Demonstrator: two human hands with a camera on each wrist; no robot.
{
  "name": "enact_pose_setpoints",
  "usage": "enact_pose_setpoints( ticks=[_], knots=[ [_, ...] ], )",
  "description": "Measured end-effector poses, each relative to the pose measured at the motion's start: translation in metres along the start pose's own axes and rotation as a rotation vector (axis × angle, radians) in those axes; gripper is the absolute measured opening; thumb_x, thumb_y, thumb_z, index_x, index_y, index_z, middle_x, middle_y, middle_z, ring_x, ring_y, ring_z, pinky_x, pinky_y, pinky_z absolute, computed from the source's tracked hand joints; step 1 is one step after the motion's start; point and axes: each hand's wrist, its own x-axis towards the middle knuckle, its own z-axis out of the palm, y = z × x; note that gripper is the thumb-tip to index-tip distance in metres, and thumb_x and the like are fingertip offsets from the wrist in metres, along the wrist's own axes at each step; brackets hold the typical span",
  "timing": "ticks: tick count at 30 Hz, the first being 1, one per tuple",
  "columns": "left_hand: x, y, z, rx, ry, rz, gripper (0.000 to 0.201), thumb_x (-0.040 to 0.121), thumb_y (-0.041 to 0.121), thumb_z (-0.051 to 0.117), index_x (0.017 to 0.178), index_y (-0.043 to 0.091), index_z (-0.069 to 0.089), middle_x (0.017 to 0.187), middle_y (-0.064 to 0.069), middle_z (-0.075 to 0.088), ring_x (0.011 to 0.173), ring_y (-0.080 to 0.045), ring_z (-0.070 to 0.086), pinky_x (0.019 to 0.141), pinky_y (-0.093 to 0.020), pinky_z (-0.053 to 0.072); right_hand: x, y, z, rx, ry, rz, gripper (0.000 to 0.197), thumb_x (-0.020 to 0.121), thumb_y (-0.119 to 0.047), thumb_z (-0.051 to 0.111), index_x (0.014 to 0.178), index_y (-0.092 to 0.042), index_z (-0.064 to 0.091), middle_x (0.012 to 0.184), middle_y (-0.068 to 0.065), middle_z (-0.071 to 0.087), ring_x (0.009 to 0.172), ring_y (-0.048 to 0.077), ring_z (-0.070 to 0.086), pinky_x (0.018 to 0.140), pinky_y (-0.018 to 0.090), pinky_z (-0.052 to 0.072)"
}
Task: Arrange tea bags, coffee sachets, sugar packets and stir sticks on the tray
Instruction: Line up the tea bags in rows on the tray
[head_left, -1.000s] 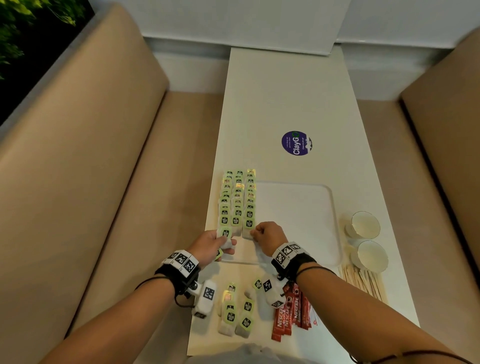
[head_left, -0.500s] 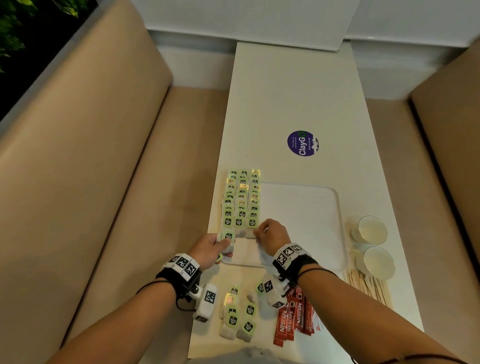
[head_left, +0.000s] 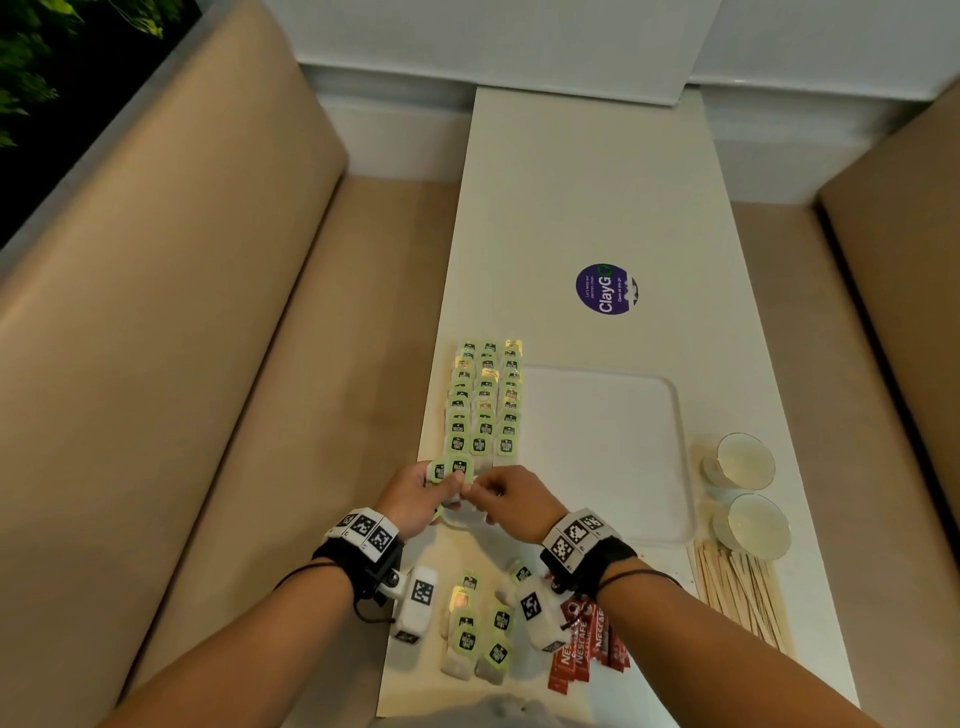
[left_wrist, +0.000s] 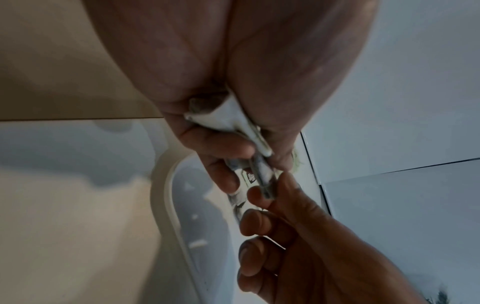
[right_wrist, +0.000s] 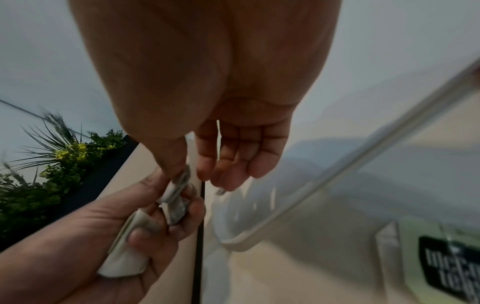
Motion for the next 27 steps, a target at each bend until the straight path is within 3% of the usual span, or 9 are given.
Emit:
enact_pose_setpoints(
  ticks=[4,7,9,12,15,18,22,25,27],
  knots=[
    [0.001,-0.002,-0.004,0.001,0.006,-0.020,0.019,0.096,0.031,0.066,0.095,0.012,0.070,0.084,-0.005,0.075,0.080,-0.022,0.069,0.051,-0.023,0.045,0.003,-0.004,0.003,0.029,-0.036,-0.003,0.034,0.098,-0.035,0.059,0.084,-0.005,0.066,0.072,0.006,0.066,0.063,0.007,0.065,0.071,0.033,0.054],
    [0.005,-0.006,-0.008,0.013,0.052,-0.055,0.031,0.096,0.040,0.064,0.095,0.009,0.068,0.081,-0.008,0.075,0.082,-0.034,0.072,0.051,-0.026,0.042,0.010,-0.002,0.004,0.019,0.000,0.019,0.035,0.100,-0.033,0.059,0.073,-0.010,0.062,0.069,0.000,0.065,0.059,0.007,0.064,0.064,0.024,0.050],
    [0.006,-0.006,-0.010,0.008,0.085,-0.081,0.032,0.100,0.037,0.058,0.094,0.006,0.065,0.078,-0.007,0.073,0.076,-0.027,0.072,0.050,-0.025,0.039,0.014,0.000,0.005,0.013,0.021,0.057,0.035,0.101,-0.033,0.059,0.071,-0.013,0.061,0.066,-0.003,0.065,0.055,0.006,0.061,0.065,0.024,0.050],
    [0.002,-0.001,-0.014,-0.040,0.108,-0.091,0.023,0.104,0.023,0.049,0.098,0.007,0.065,0.088,-0.009,0.071,0.067,-0.012,0.069,0.046,-0.023,0.037,0.020,0.002,0.007,-0.003,0.012,0.112,0.037,0.102,-0.029,0.058,0.070,-0.011,0.060,0.066,-0.004,0.064,0.056,0.008,0.059,0.066,0.024,0.051],
    [-0.001,-0.001,-0.022,-0.021,0.150,-0.085,0.025,0.104,0.015,0.046,0.093,0.012,0.068,0.083,-0.001,0.073,0.056,-0.001,0.066,0.049,-0.020,0.043,0.024,0.000,0.011,0.030,0.011,0.170,0.038,0.101,-0.025,0.059,0.065,-0.016,0.055,0.069,0.000,0.068,0.058,0.010,0.061,0.060,0.021,0.051],
    [-0.001,-0.005,-0.030,0.008,0.147,-0.078,0.027,0.104,0.015,0.046,0.097,0.013,0.072,0.092,0.000,0.077,0.071,-0.010,0.070,0.051,-0.018,0.047,0.027,-0.002,0.017,0.189,0.019,0.244,0.035,0.099,-0.016,0.061,0.065,-0.012,0.057,0.079,0.009,0.075,0.058,0.015,0.061,0.053,0.022,0.053],
    [0.001,-0.013,-0.038,0.061,0.138,-0.076,0.026,0.104,0.017,0.049,0.101,0.012,0.074,0.094,-0.004,0.077,0.064,-0.007,0.068,0.051,-0.019,0.049,0.033,-0.005,0.025,0.261,0.038,0.312,0.027,0.091,-0.015,0.071,0.066,-0.010,0.065,0.069,0.008,0.070,0.056,0.017,0.059,0.051,0.023,0.050],
    [0.000,-0.014,-0.036,0.039,0.133,-0.078,0.026,0.105,0.015,0.049,0.107,0.006,0.072,0.101,-0.012,0.077,0.065,-0.008,0.070,0.044,-0.014,0.043,0.038,-0.006,0.030,0.262,0.035,0.320,0.027,0.090,-0.017,0.073,0.066,-0.006,0.068,0.079,0.016,0.076,0.059,0.019,0.061,0.053,0.024,0.050],
    [-0.002,-0.015,-0.035,0.022,0.152,-0.077,0.023,0.104,0.014,0.050,0.105,0.005,0.071,0.095,-0.014,0.076,0.057,-0.007,0.068,0.042,-0.016,0.043,0.040,-0.007,0.031,0.215,0.055,0.307,0.028,0.090,-0.019,0.073,0.064,-0.008,0.068,0.069,0.008,0.073,0.056,0.015,0.061,0.050,0.019,0.048]
  ],
)
